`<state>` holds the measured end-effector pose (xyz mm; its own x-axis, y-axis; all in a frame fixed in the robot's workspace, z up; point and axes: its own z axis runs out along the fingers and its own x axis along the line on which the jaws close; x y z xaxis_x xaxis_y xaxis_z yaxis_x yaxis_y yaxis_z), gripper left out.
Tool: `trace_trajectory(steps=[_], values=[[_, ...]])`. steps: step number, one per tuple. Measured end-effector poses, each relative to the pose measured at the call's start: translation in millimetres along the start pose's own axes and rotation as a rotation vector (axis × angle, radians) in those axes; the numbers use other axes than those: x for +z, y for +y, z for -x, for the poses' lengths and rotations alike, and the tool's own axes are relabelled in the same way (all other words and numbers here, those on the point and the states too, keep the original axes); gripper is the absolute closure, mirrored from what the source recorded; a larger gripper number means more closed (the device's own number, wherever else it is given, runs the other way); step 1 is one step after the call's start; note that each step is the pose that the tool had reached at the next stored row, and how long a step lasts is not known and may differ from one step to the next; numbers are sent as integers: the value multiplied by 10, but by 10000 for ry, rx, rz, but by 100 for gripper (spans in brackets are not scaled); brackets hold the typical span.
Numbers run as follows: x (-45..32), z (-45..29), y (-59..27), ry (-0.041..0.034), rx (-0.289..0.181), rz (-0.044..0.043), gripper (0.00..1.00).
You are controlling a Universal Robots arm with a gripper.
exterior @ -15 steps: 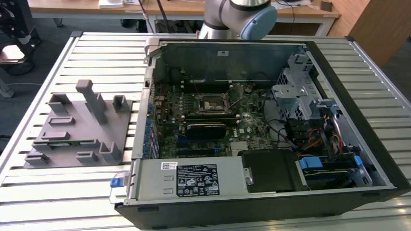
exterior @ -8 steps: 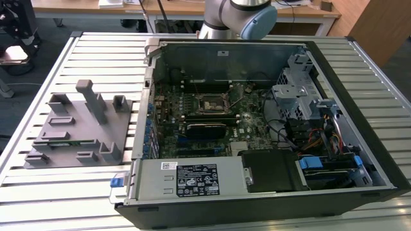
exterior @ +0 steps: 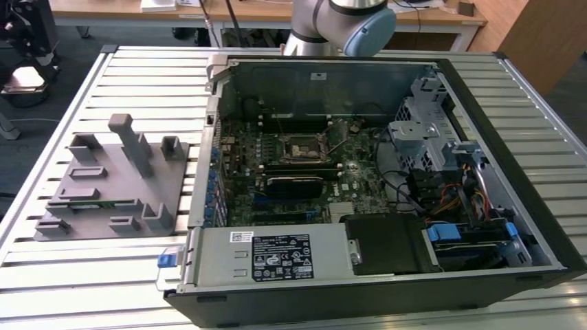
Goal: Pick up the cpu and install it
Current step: 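Pick up the cpu and move it towards the insertion slot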
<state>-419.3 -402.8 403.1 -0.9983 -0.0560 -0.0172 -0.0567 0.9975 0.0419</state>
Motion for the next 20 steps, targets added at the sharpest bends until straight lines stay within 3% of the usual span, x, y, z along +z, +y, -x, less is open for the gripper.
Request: trace_trajectory(steps=[20], values=[[26, 237, -14, 0, 1, 0, 46]])
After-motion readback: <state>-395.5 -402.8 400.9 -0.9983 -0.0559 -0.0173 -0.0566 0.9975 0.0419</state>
